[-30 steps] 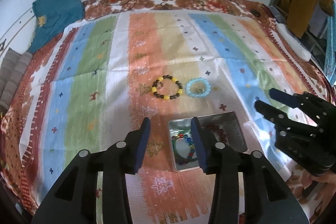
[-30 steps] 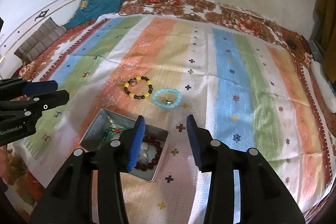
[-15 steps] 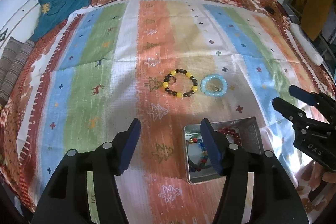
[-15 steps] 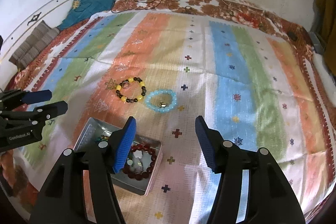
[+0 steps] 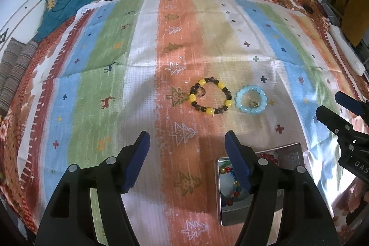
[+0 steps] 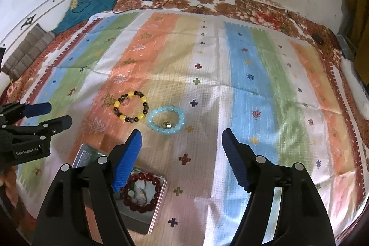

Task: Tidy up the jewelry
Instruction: 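Move both open grippers to the yellow-black and light-blue bracelets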

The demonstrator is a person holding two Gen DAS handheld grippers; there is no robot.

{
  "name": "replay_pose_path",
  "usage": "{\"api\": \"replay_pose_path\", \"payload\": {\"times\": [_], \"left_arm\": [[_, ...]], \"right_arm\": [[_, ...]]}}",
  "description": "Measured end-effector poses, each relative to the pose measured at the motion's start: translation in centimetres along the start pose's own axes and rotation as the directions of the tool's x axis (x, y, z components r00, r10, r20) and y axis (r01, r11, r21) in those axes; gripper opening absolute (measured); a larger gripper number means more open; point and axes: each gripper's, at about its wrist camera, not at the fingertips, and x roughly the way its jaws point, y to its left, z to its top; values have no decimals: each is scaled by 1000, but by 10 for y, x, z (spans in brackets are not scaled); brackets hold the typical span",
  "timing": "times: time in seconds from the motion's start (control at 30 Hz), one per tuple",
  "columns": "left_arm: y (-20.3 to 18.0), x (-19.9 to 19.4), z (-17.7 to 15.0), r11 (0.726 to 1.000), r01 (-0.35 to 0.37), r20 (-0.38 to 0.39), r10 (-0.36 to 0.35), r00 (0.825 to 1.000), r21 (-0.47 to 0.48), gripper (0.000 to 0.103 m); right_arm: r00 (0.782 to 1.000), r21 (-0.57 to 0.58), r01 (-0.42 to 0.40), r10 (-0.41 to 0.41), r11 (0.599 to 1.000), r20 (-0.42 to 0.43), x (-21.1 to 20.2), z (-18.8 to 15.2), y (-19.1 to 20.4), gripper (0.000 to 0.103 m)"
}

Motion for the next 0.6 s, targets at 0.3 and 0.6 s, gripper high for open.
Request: {"api": "replay_pose_path", "payload": {"times": [0.3,0.6], "left_arm": [[-2,26,9,999,-16,-27,16,999,29,69],[-3,49,18,1000,-6,-62,8,998,28,69]], "right_arm": [[999,8,18,-18,1000,-35,27,10,-4,72],[998,0,35,-35,999,-55,52,15,-6,72]]}}
